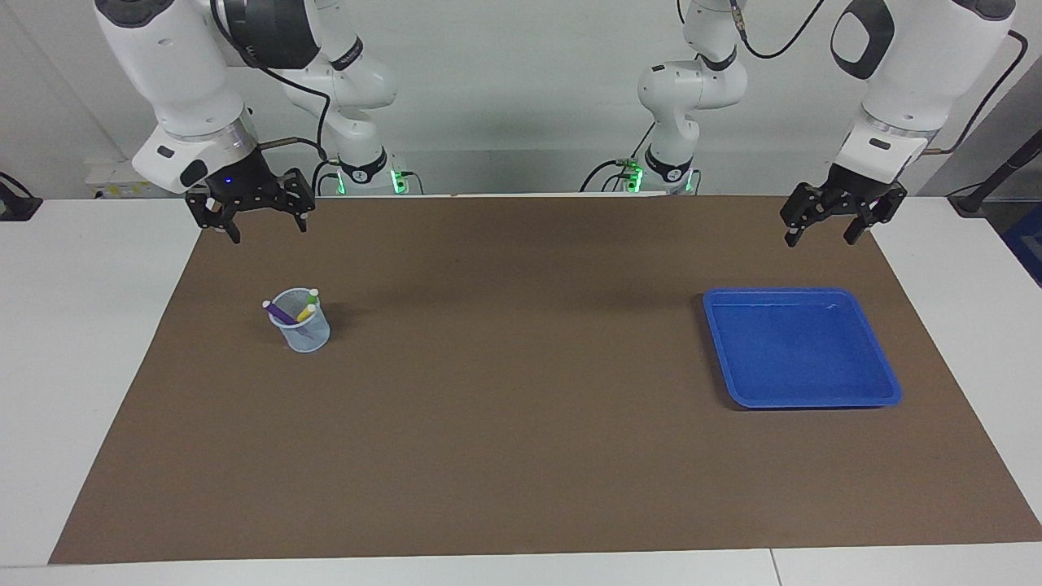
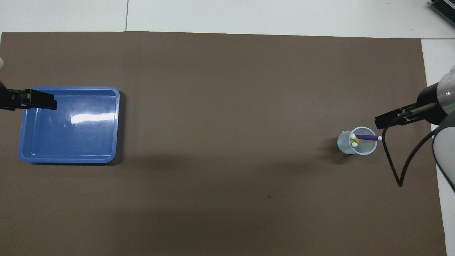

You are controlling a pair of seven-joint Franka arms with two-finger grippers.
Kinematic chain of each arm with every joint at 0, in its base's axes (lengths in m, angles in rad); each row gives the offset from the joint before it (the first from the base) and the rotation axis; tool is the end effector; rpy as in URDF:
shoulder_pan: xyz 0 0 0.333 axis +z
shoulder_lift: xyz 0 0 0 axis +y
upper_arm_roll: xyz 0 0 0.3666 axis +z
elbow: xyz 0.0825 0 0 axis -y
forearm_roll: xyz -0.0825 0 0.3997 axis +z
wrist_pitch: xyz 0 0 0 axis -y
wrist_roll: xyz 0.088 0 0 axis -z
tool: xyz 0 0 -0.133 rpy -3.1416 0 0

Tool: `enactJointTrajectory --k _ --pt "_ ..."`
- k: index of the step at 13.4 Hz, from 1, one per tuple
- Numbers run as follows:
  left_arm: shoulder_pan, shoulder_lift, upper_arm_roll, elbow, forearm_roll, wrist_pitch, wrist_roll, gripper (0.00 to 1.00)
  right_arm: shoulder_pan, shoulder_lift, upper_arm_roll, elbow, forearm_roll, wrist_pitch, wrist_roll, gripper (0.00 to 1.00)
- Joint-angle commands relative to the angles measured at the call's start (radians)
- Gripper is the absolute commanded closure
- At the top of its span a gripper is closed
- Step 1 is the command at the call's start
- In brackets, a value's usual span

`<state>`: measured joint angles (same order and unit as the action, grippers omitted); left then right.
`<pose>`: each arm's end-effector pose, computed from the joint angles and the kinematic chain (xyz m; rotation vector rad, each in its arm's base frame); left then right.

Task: Right arm passes pens to left for tray arrangement

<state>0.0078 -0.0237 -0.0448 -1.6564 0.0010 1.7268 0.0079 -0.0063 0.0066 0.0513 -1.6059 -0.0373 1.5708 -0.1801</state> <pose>0.5775 -0.0216 0.6349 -3.1366 0.0707 -0.1477 0.5697 0.0206 0.6284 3.0870 0.3501 -0.0685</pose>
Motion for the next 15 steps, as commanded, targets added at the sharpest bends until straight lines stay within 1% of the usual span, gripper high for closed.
enactJointTrajectory --k 1,8,13,15 --pt "0.0 0.008 0.003 0.026 0.019 -0.044 0.006 0.0 -0.014 0.013 0.009 0.023 0.02 -0.015 0.021 0.0" --pt "0.0 0.005 0.005 0.024 0.019 -0.059 0.006 0.0 -0.038 0.007 0.006 0.006 0.05 0.017 0.014 0.0" --pt "0.0 0.004 0.003 0.024 0.019 -0.055 0.006 0.0 -0.041 -0.019 0.007 -0.052 0.05 0.02 -0.001 0.0" --pt "0.001 0.001 0.002 0.018 0.019 -0.053 0.004 0.0 -0.028 -0.031 0.009 -0.092 0.045 0.095 0.001 0.0"
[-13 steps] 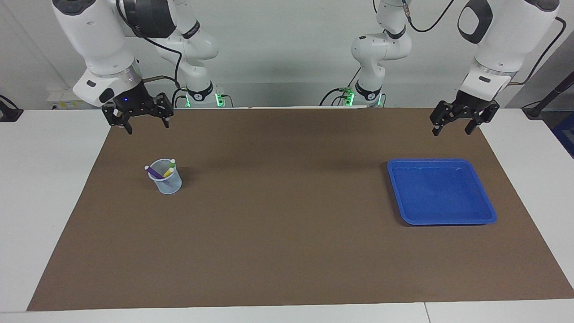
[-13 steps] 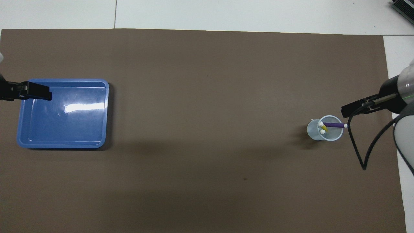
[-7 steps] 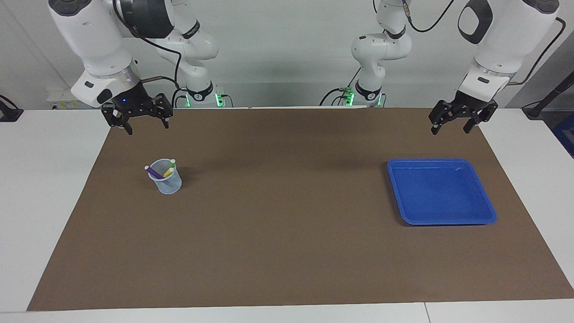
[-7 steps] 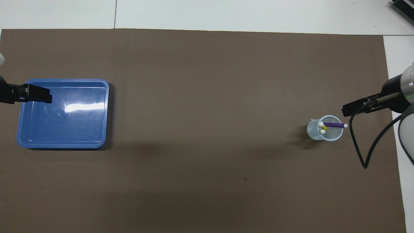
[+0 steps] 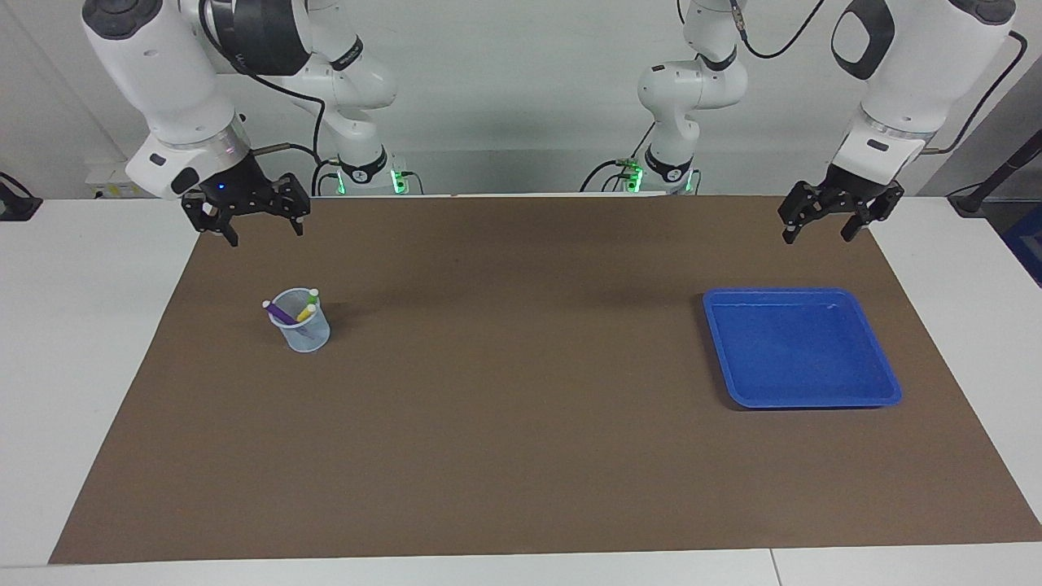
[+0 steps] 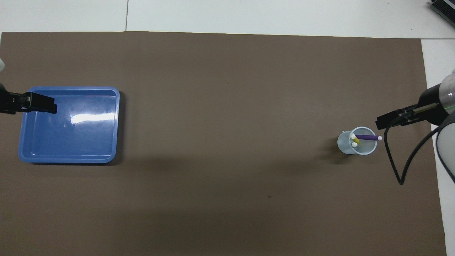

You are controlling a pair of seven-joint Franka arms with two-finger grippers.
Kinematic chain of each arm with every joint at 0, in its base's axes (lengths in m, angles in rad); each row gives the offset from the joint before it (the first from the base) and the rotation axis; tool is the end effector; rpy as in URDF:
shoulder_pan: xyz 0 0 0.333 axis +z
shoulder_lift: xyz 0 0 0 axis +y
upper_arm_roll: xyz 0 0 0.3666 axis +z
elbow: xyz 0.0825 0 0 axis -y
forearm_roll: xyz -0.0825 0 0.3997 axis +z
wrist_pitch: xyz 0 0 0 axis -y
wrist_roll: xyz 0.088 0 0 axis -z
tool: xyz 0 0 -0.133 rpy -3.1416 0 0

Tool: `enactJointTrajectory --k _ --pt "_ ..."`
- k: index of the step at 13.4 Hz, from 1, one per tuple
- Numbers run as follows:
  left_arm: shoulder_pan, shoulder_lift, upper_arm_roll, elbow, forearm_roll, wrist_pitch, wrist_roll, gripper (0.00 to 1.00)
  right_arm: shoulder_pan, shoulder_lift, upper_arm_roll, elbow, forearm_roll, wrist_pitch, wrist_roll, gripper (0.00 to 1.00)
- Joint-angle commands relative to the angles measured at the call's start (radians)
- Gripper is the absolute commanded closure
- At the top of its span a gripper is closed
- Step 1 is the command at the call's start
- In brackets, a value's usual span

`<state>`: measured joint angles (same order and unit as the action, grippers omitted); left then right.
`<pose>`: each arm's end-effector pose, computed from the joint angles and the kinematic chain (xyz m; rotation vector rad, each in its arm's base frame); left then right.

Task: Right arm passes pens to left for tray arrangement

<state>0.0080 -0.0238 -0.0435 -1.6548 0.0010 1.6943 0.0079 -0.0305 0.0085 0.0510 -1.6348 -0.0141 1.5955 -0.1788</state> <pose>0.5736 -0.0206 0.6326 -3.1381 0.0683 -0.0994 0.5717 0.0098 0.6152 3.1152 0.3126 -0.0763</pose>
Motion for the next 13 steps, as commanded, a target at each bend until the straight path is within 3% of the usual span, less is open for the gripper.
enactJointTrajectory --k 1,7,9,10,13 --pt "0.001 0.001 0.002 0.015 0.019 -0.015 0.006 0.0 -0.002 -0.048 0.01 -0.106 0.022 0.11 -0.002 0.0" --pt "0.006 -0.001 0.001 0.012 0.019 -0.019 0.004 0.0 -0.109 -0.044 0.009 -0.295 0.014 0.314 -0.261 0.0" --pt "0.006 -0.002 0.001 0.009 0.017 -0.016 0.003 0.0 -0.126 -0.041 0.009 -0.361 0.019 0.383 -0.269 0.01" --pt "0.009 -0.01 0.001 -0.008 0.014 -0.009 0.003 0.0 -0.126 -0.039 0.009 -0.379 0.023 0.394 -0.268 0.09" --pt "0.0 -0.025 0.001 -0.033 0.01 -0.018 -0.006 0.0 -0.147 0.013 0.009 -0.396 0.025 0.451 -0.278 0.16"
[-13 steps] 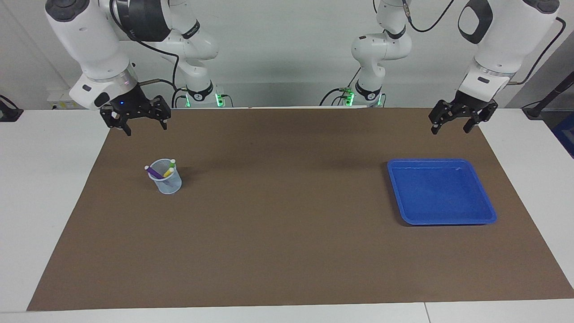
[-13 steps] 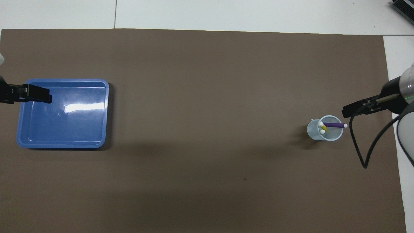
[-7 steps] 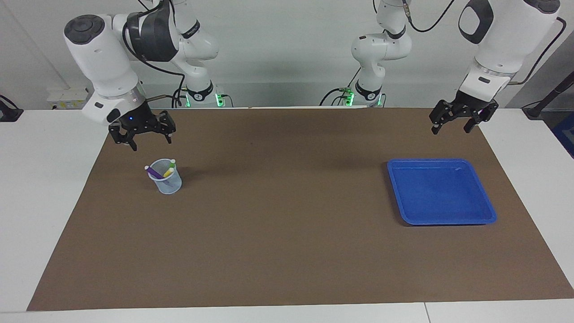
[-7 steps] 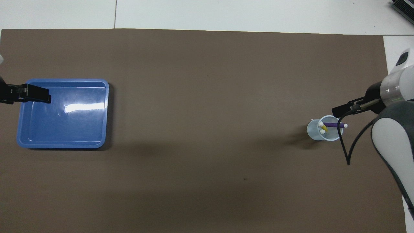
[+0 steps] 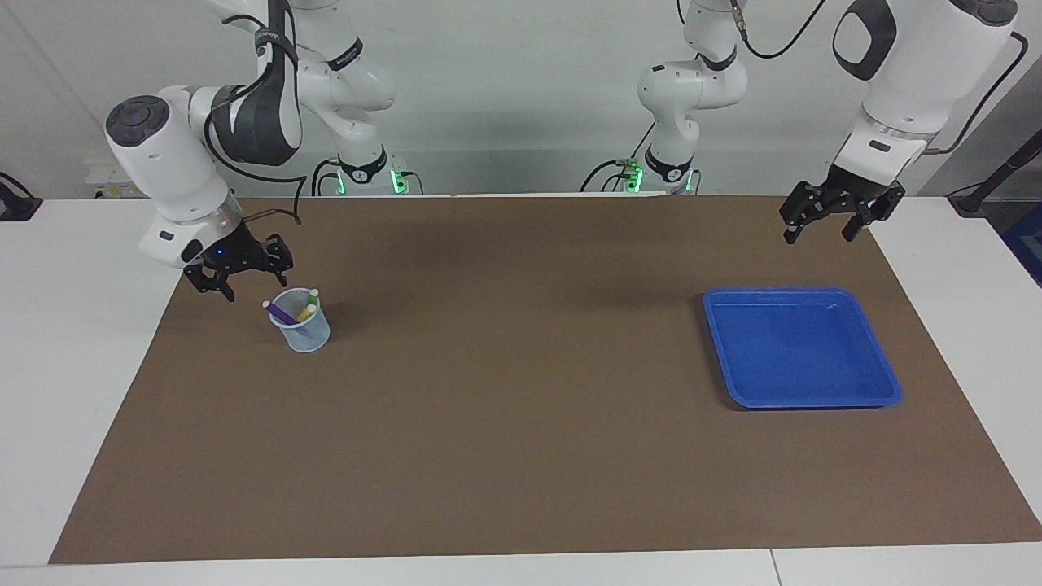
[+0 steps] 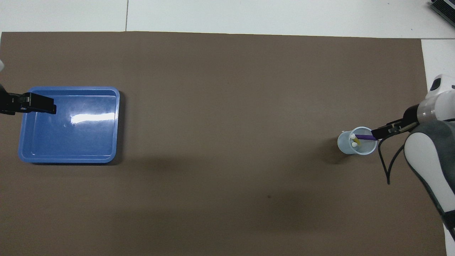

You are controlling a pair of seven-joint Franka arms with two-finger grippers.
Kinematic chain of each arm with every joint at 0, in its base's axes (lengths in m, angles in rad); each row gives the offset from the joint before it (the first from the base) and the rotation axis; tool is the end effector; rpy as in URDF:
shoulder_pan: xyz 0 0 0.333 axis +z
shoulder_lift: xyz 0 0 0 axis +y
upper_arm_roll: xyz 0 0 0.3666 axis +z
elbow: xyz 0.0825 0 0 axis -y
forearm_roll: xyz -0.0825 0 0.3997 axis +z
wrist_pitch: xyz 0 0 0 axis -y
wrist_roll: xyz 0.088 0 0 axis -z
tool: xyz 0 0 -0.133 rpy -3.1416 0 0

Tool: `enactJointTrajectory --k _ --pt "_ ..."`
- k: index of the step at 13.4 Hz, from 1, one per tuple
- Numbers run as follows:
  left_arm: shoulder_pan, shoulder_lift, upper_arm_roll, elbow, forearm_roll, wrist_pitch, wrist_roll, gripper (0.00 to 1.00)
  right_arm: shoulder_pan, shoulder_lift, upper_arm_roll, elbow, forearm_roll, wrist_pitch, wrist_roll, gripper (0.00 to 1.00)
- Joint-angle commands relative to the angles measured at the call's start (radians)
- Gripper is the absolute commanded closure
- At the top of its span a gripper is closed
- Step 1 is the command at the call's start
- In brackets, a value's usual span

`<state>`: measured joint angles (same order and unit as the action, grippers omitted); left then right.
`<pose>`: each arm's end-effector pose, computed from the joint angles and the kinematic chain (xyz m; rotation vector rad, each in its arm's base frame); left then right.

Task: Right arm passes pens to left for tray arrangement
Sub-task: 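Grasp the purple pen in the white cup with the right gripper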

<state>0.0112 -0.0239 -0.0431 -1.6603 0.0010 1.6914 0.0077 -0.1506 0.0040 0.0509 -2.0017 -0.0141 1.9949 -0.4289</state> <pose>0.5729 -0.0185 0.6296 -3.1384 0.0623 -0.0863 0.5648 -0.0577 0.4718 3.0883 0.5223 -0.0215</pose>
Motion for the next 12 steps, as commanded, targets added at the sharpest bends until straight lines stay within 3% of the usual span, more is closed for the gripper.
enactJointTrajectory --k 1,8,12 --pt "-0.008 -0.025 0.0 -0.026 0.01 -0.016 -0.006 0.0 -0.032 0.031 0.009 -0.04 0.026 0.077 -0.027 0.24" --pt "0.006 -0.034 0.0 -0.027 0.011 -0.018 -0.002 0.0 -0.037 0.036 0.009 -0.103 0.026 0.11 -0.027 0.26" --pt "0.006 -0.071 0.0 -0.102 0.01 -0.006 -0.006 0.0 -0.056 0.037 0.009 -0.115 0.026 0.111 -0.039 0.33"
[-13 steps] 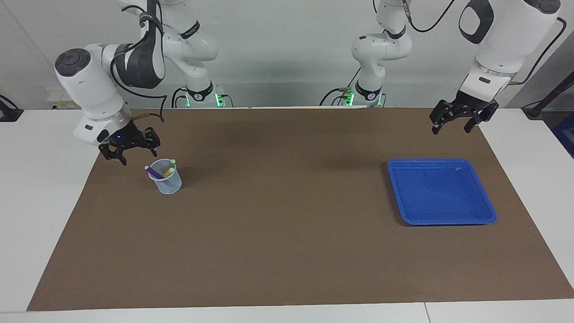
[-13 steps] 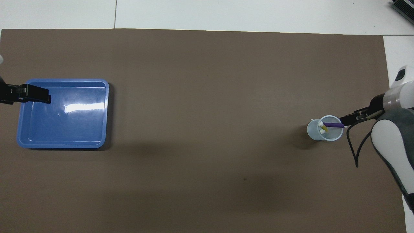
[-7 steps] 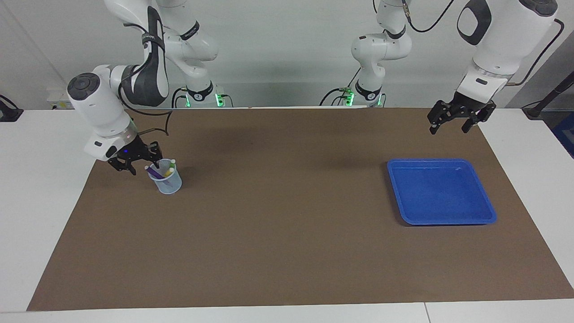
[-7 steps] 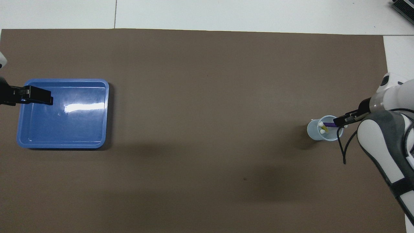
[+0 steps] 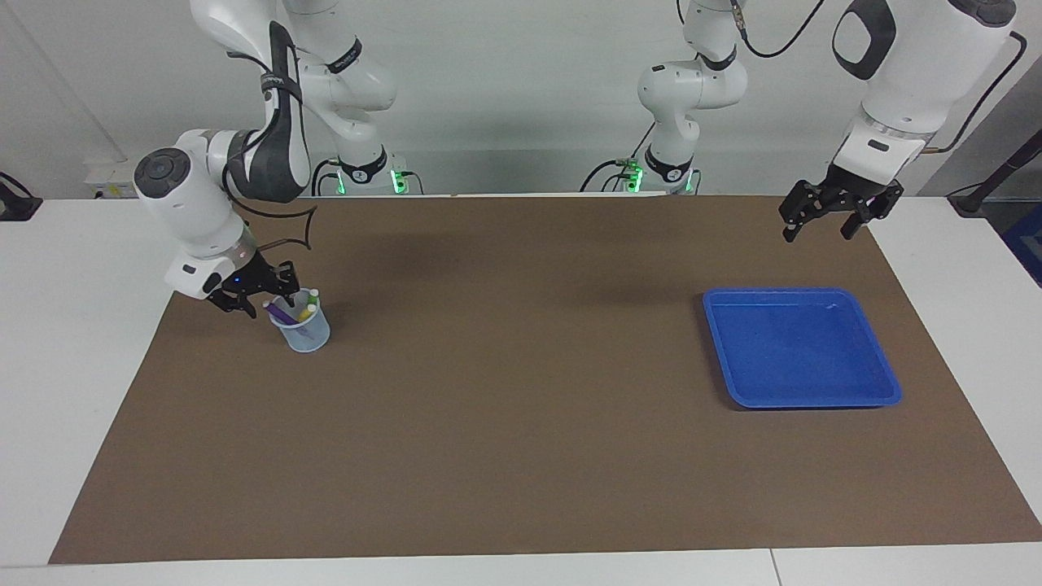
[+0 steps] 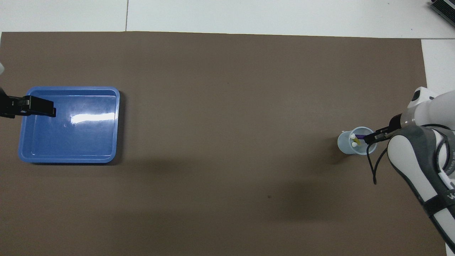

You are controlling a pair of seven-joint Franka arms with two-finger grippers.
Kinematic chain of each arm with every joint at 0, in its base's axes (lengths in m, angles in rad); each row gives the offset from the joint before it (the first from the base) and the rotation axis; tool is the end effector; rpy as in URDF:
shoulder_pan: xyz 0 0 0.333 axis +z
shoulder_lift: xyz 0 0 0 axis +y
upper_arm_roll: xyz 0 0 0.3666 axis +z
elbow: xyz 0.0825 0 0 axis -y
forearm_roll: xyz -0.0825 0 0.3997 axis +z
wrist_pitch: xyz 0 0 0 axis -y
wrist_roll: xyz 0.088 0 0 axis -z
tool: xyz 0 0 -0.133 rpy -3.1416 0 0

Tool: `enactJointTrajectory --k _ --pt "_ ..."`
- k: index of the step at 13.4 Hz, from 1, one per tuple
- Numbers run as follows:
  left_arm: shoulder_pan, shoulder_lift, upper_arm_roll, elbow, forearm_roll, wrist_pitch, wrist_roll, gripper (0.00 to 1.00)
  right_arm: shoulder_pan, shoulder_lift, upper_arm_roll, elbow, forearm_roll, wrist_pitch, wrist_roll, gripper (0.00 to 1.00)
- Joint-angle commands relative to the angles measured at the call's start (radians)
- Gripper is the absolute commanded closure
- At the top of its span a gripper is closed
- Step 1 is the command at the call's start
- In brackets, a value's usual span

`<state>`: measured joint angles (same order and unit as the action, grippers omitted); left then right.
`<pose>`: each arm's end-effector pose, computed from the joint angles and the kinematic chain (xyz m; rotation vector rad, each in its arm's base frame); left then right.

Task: Right arm passes pens to left for tray arrangement
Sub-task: 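Grasp the purple pen in the white cup with the right gripper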

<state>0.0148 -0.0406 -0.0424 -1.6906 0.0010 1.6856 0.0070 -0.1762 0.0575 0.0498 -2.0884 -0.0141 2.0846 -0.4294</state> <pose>0.5650 -0.0160 0.6235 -3.1383 0.0544 -0.0559 0.5587 -0.0723 0.4080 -3.0946 -0.4840 0.0962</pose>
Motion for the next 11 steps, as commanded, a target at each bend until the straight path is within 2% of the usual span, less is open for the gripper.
enactJointTrajectory --k 1,7,10,11 --pt "0.001 -0.056 -0.001 -0.08 0.01 0.002 -0.005 0.0 -0.034 -0.016 0.01 -0.028 0.026 0.023 -0.052 0.37" --pt "-0.001 -0.065 -0.002 -0.101 0.008 0.006 -0.005 0.0 -0.035 -0.015 0.012 -0.03 0.026 0.025 -0.057 0.69" --pt "-0.009 -0.073 -0.002 -0.118 0.007 0.012 -0.013 0.0 -0.034 -0.01 0.012 -0.013 0.043 0.009 -0.055 0.95" --pt "-0.009 -0.076 -0.002 -0.124 0.002 0.013 -0.013 0.0 -0.032 -0.008 0.012 0.007 0.071 -0.001 -0.055 1.0"
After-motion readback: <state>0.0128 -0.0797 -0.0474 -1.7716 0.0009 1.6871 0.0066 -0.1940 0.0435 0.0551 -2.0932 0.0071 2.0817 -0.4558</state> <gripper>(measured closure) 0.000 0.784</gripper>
